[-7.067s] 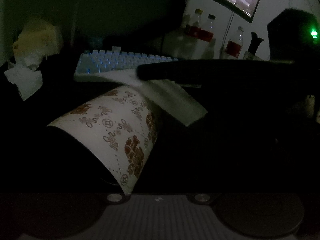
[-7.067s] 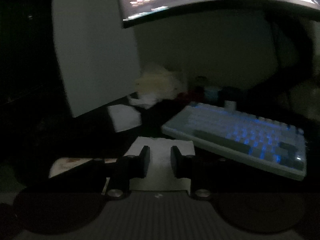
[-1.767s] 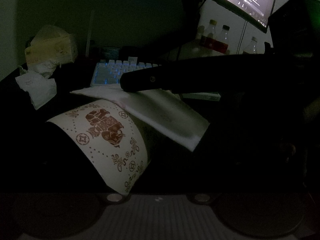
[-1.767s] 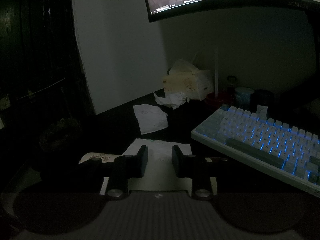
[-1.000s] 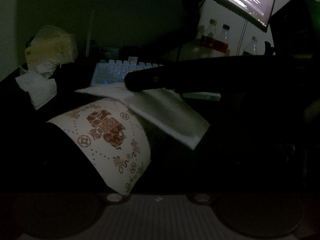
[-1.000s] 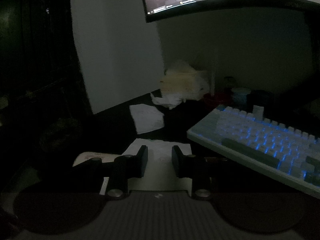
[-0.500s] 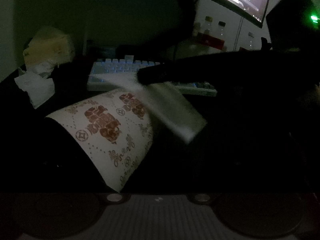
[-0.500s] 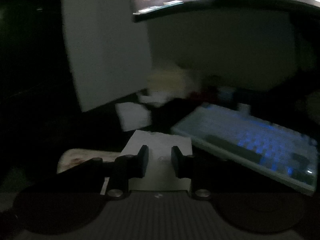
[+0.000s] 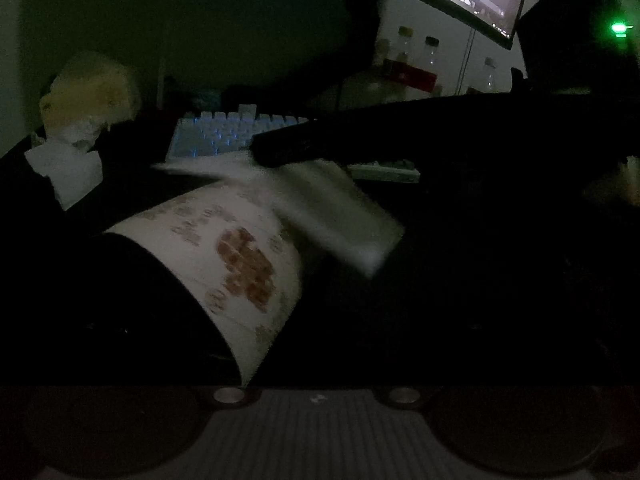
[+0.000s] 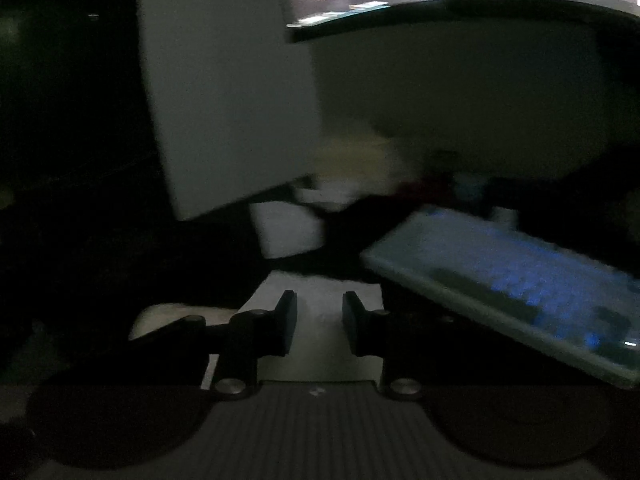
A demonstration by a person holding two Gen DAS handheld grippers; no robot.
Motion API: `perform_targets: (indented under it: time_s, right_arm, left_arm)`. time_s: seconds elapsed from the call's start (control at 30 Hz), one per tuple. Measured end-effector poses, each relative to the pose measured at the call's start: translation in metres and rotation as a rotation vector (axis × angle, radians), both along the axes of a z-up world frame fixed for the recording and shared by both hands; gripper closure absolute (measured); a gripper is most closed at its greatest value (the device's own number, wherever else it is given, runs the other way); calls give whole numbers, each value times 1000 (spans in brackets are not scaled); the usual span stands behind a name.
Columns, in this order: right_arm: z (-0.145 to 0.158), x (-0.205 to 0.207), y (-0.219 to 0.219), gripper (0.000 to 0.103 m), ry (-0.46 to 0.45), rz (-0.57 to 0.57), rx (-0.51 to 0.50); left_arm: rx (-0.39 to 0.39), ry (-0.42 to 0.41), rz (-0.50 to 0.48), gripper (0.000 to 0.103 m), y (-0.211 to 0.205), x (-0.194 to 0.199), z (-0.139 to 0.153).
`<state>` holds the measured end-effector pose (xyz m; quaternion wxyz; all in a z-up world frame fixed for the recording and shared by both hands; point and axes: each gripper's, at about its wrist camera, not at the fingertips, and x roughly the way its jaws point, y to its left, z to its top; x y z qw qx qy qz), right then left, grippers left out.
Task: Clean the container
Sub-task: 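Turn the thermos in the left gripper while the right gripper rubs the towel over it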
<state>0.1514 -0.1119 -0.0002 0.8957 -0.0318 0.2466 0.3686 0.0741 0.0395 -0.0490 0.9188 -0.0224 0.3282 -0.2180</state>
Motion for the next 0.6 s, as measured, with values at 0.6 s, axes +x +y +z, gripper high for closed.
perform_targets:
  time_s: [0.6]
  right_arm:
    - [-2,-5,-11,74,-1,-65,-33]
  left_arm:
    - [-1,3,-48,0,-10,-18,1]
